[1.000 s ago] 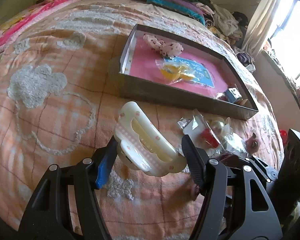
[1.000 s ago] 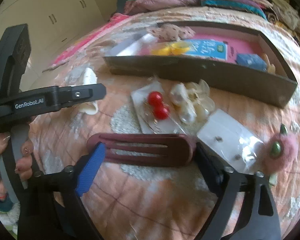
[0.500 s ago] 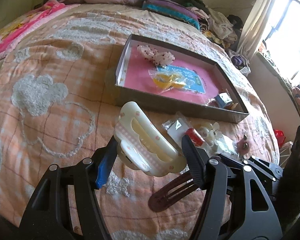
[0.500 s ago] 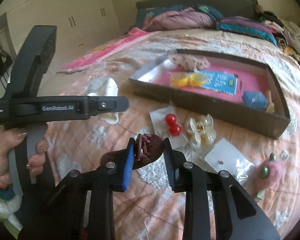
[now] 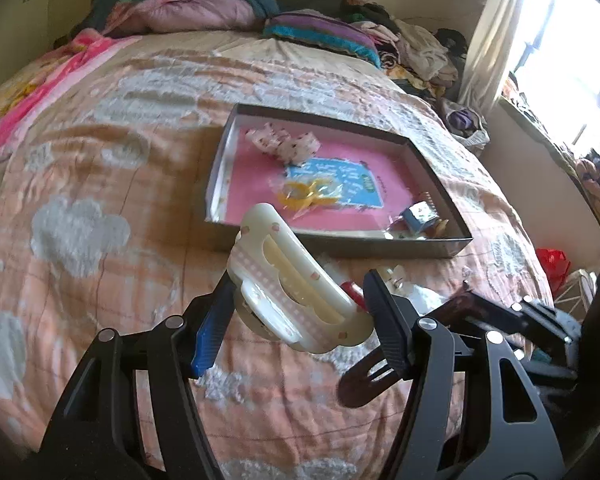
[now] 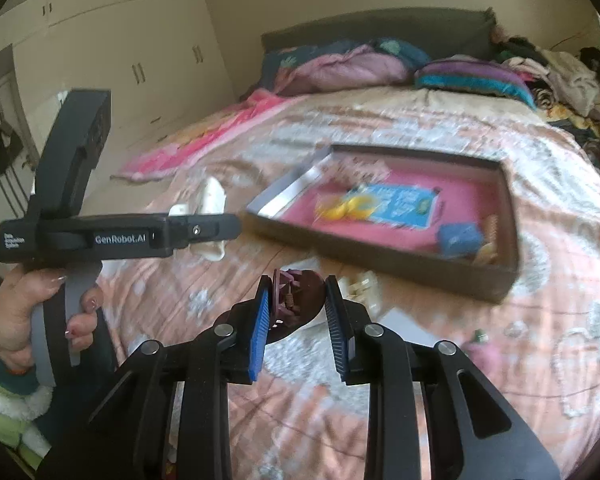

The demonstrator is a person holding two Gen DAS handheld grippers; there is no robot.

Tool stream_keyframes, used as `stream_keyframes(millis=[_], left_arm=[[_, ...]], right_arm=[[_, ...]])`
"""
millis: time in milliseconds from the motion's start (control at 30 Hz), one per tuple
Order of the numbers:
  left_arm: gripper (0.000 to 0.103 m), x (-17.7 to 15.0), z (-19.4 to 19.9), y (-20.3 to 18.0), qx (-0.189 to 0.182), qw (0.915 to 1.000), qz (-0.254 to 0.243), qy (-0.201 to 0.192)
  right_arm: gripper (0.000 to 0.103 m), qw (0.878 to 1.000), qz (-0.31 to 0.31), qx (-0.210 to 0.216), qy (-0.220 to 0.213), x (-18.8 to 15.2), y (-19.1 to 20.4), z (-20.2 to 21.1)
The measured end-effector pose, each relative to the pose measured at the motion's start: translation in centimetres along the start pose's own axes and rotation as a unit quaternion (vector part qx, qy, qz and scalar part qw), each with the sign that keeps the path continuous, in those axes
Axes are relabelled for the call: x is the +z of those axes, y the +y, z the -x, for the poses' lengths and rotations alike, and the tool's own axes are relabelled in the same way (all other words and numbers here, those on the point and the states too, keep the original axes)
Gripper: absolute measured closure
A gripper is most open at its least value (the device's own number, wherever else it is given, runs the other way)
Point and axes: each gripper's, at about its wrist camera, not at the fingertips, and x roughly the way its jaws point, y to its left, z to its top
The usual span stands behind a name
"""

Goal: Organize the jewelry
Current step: 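Carry the white claw clip and maroon hair clip over the pink tray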

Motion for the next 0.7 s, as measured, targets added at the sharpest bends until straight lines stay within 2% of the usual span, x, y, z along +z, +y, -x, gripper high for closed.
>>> stream_keyframes(millis=[267,700], left_arm=[[0.047,2.7,-0.3,-3.7,-0.017,0.9986,-0.051,-0.005],[0.047,5.8,-2.0,-9.8,-0.051,0.9922,-0.113,-0.004]], right_arm=[[0.077,0.996,-0.035,-0.067,-0.049,1.7,-4.5,4.8],[0.078,0.978,-0.066,-0.152,-0.123,4.5,-10.4,12.2]])
